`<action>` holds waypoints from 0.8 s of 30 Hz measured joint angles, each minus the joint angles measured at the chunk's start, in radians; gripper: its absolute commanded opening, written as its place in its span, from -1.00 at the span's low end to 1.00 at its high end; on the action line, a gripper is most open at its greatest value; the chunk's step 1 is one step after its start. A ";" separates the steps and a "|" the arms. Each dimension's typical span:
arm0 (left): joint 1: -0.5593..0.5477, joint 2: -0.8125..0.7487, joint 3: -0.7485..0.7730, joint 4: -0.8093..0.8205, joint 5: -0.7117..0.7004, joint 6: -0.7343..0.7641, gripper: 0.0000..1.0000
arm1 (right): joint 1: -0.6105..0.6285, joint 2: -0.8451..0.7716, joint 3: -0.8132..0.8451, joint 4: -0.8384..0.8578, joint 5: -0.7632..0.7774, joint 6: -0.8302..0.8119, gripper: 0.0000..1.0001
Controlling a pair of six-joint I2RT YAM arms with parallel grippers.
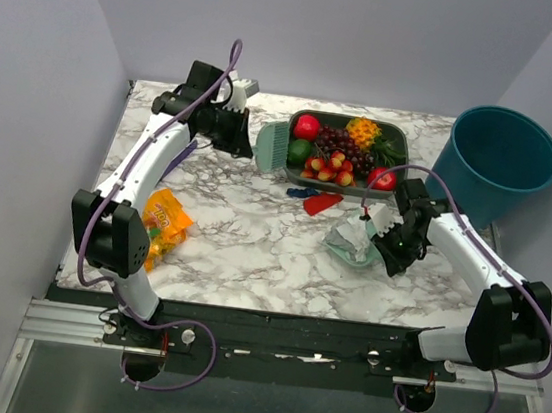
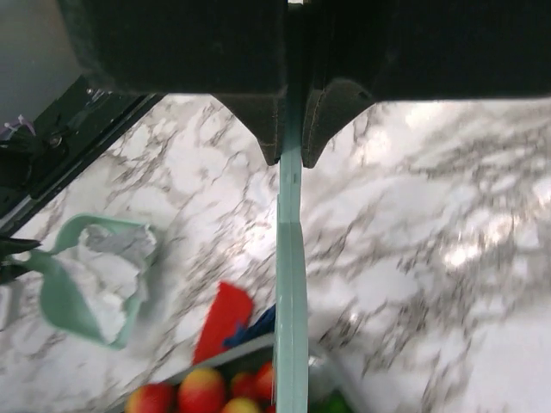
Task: Sweep away the paper scraps from the table
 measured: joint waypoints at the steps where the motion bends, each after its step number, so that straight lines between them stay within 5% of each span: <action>1: 0.012 -0.010 -0.044 -0.005 -0.017 -0.008 -1.00 | 0.000 0.013 0.000 0.002 -0.001 0.003 -0.99; 9: 0.077 0.053 -0.226 0.024 -0.034 -0.157 -1.00 | 0.000 0.077 0.017 0.010 -0.003 0.026 -0.99; 24: 0.109 0.240 -0.425 0.352 0.406 -0.596 -1.00 | 0.000 0.111 0.031 0.008 -0.003 0.034 -0.99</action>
